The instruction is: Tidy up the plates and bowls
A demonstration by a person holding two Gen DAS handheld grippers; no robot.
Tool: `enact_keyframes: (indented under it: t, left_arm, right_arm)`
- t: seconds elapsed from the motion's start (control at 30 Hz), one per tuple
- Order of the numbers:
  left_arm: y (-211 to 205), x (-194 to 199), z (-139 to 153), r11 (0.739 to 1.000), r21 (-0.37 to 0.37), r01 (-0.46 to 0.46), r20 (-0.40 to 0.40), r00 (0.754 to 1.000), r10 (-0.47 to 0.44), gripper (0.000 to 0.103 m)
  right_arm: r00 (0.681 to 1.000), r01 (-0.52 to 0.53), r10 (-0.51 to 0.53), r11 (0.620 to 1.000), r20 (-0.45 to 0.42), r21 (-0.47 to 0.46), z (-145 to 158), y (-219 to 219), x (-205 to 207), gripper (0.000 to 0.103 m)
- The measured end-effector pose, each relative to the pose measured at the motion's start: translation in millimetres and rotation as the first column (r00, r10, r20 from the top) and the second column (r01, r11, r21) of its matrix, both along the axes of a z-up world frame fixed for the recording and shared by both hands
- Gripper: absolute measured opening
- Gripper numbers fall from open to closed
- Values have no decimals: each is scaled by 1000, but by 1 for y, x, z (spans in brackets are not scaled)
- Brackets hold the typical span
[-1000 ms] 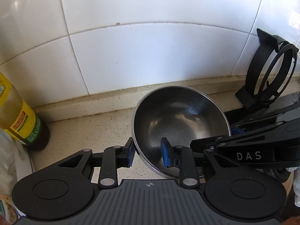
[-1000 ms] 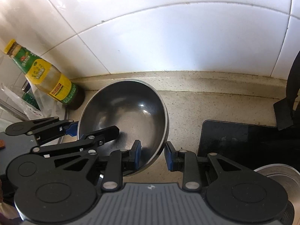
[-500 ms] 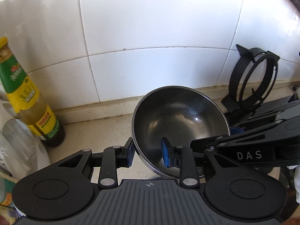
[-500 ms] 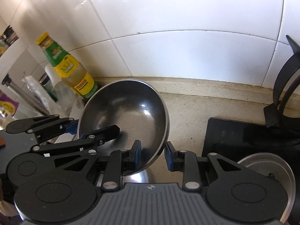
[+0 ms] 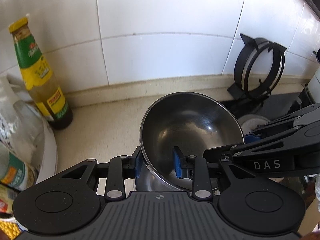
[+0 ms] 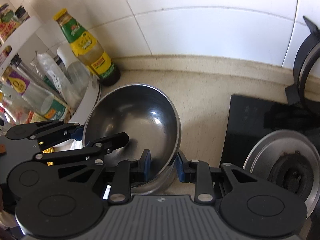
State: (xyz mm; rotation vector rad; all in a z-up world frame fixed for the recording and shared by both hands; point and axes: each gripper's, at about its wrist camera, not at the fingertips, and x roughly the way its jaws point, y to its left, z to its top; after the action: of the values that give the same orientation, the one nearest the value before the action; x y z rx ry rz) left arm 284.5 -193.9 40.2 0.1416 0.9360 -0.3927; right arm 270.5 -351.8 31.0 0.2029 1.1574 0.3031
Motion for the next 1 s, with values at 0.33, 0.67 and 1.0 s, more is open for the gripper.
enact_keyframes:
  t: [0.33, 0.67, 1.0]
  left_arm:
    - [17, -15, -18, 1000, 20, -19, -33, 999, 20, 81]
    - [40, -34, -2, 1000, 8, -22, 49, 999, 22, 83]
    - [44, -46, -11, 997, 74, -10, 54, 999, 6, 86]
  right_arm:
    - [1000, -12, 14, 996, 18, -92, 0, -4, -15, 51]
    - [998, -54, 55, 997, 20, -50, -1, 1, -13, 52]
    - [996, -89, 89, 996, -6, -13, -11, 11, -5, 58]
